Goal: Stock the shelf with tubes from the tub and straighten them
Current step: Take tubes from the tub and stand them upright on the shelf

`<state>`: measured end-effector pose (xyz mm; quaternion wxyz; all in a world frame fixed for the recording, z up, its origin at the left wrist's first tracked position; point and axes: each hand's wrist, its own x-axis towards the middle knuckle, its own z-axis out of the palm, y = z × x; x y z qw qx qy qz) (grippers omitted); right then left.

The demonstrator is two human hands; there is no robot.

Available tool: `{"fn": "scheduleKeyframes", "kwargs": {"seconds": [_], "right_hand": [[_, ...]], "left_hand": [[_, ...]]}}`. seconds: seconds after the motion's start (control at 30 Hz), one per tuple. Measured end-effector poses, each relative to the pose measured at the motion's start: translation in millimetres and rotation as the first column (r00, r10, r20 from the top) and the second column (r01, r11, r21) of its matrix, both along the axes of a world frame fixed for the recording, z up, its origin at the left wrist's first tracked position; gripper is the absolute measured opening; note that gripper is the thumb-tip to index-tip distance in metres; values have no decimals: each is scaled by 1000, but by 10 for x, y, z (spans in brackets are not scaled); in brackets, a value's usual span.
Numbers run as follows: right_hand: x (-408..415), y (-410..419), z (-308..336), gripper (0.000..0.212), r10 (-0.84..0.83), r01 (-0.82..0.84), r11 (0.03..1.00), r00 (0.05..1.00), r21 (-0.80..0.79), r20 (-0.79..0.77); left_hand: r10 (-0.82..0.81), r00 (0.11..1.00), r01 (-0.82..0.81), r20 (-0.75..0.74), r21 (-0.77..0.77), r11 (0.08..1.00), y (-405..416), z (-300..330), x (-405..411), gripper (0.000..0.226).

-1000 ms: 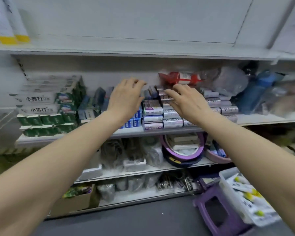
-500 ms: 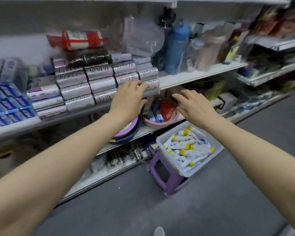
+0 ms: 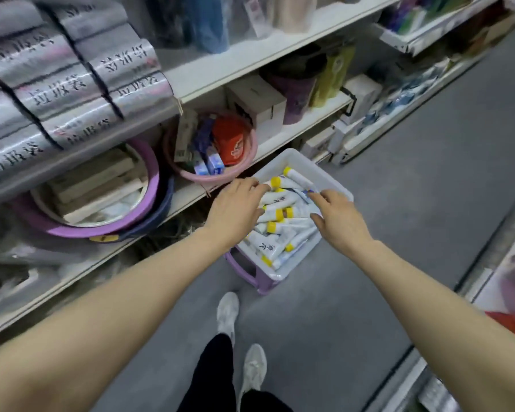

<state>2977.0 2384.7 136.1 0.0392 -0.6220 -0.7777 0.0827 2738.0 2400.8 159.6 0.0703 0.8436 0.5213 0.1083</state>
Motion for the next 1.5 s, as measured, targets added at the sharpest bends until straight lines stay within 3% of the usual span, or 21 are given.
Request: {"fn": "scheduleKeyframes", "kwargs": {"seconds": [0.23, 0.53, 0.9, 1.13, 1.23, 1.37, 1.43, 1.5], "right_hand": [[217, 202, -962, 48, -176, 168, 964, 984, -204, -20], [261, 1005, -1966, 49, -228, 233, 922, 972, -309, 50], [82, 1606, -2723, 49, -141, 218, 885, 967, -410, 210], [165, 1575, -2746, 38, -14, 94, 963, 954, -254, 299], [168, 1492, -2606, 30, 36, 16, 986, 952, -167, 303], [160, 1422, -2224, 46, 53, -43, 998, 975, -50, 217], [156, 1408, -1978, 51, 12, -6, 999, 989, -38, 150], [130, 1384, -1687, 42, -50, 59, 994, 993, -90, 103]], "left_hand": [[-15, 1000, 12, -9, -257, 966, 384, -1180, 216, 48], [-102, 992, 42, -69, -586, 809, 801, -2460, 53, 53], [-273, 962, 211, 4, -645, 735, 1033, -3152, 9, 53], [-413, 880, 194, -234, -615, 764, 1094, -3169, 165, 37], [-349, 907, 132, -237, -626, 768, 1090, -3064, 160, 35], [-129, 979, 0, -160, -626, 779, 1046, -2709, 116, 36], [-10, 994, -58, -105, -623, 780, 1022, -2480, 94, 41], [79, 995, -99, -60, -623, 776, 983, -2233, 74, 46]]}}
